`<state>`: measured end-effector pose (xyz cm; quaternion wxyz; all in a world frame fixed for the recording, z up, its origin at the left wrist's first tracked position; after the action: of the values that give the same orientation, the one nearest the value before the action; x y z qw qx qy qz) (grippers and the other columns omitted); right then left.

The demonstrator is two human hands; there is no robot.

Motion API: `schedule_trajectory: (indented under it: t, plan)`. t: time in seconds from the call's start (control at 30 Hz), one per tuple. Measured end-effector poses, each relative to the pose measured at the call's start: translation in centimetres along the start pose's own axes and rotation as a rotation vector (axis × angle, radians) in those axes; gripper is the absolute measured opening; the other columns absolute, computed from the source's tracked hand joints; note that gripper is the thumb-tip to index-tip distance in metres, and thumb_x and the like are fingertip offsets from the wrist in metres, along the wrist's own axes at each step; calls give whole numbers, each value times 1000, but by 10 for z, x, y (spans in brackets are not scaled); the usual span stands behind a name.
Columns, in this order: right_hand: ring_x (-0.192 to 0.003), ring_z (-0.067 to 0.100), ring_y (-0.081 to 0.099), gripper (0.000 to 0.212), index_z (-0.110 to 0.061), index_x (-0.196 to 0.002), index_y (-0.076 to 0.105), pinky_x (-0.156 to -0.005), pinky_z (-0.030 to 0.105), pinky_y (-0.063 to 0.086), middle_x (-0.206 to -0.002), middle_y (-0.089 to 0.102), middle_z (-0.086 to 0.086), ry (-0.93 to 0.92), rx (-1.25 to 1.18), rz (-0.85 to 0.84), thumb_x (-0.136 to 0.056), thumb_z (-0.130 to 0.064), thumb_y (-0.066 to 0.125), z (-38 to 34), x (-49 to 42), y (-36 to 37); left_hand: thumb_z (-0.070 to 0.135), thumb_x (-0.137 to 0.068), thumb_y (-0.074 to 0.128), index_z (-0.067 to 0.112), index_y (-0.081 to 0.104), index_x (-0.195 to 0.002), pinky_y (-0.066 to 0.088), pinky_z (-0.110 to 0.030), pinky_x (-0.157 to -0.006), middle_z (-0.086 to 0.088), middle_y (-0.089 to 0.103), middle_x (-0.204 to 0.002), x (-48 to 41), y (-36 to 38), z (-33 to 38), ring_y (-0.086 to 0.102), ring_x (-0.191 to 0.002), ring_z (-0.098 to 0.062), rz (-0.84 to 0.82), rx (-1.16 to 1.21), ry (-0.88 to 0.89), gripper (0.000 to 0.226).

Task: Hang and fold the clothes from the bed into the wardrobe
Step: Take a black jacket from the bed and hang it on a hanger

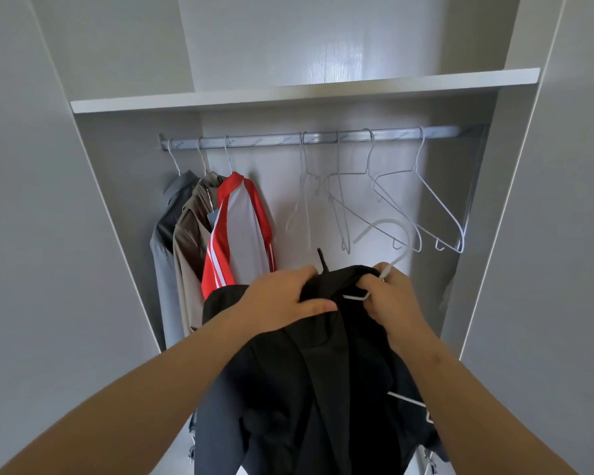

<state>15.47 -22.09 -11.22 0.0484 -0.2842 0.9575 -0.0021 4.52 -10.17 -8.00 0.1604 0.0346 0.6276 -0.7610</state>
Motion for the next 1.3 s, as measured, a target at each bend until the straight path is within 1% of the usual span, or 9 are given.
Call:
schedule_trajectory:
  t: [0.13,0.23,0.33,0.47,0.67,0.8,0.97,1.1,1.3]
  plan:
    - [-43,11,47,9,-19,-77,50,-42,18,39,-43,51,-7,-163,76,15,-83,-15,55,-17,0,-2,52,-82,57,13,58,-94,43,-24,-61,2,57,-73,-3,-13,-1,56,-67,-14,184,78,-29,41]
    - [-69,6,60,19,-34,-86,47,-60,9,44,-70,63,-8,-332,80,125,-85,-20,60,-30,2,-12,51,-80,60,10,59,-81,42,-28,-59,1,53,-65,-8,-24,-8,52,-62,-15,307,142,-102,41]
    - [-89,10,55,26,-34,-85,48,-73,16,41,-88,58,-13,-411,4,335,-84,-11,59,-33,8,-29,49,-79,63,14,54,-69,38,-27,-53,2,49,-60,-9,-38,-20,48,-57,-13,428,185,-190,38]
    - [-83,15,52,25,-28,-78,50,-76,27,40,-84,57,-5,-372,9,515,-82,-4,55,-14,16,-47,45,-78,66,31,38,-57,25,-20,-48,11,41,-53,-8,-71,-27,41,-51,-3,604,213,-215,38]
    - [-64,13,55,23,-19,-71,51,-60,22,42,-67,59,-5,-181,5,361,-85,-1,49,8,2,-43,57,-68,68,20,50,-66,47,-39,-62,1,57,-65,-9,-110,-26,55,-64,-16,747,303,-214,41]
    - [-72,14,61,22,-20,-71,55,-62,21,42,-75,64,-5,-135,70,230,-86,-5,51,12,-7,-29,42,-73,74,12,58,-72,50,-43,-65,-6,62,-68,-6,-127,-27,59,-67,-22,812,412,-209,34]
    - [-87,10,60,24,-30,-104,52,-69,15,45,-107,59,-5,-26,200,-166,-89,-12,58,24,-12,12,31,-75,75,25,50,-61,43,-25,-55,8,54,-59,-4,-139,-22,51,-56,-5,801,474,-145,29]
    - [-114,27,54,50,-28,-134,38,-96,38,47,-134,47,0,20,197,-344,-90,-15,59,25,-8,37,28,-74,76,25,53,-63,43,-13,-52,13,55,-60,2,-145,-20,52,-53,7,811,509,-106,25]
    - [-126,21,44,59,-29,-140,27,-105,34,37,-143,40,-1,-35,267,-484,-91,-15,57,27,-3,53,19,-74,75,26,56,-66,43,-10,-53,18,58,-57,8,-153,-29,52,-54,8,833,609,-63,21]
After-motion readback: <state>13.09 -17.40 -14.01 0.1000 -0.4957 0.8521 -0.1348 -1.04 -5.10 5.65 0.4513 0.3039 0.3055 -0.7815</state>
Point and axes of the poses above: each hand's wrist, its own x-axis away from the middle knuckle, its own y-axis out of the palm, z = x × y, the point moved 5 cm from there along -x, towards the middle knuckle
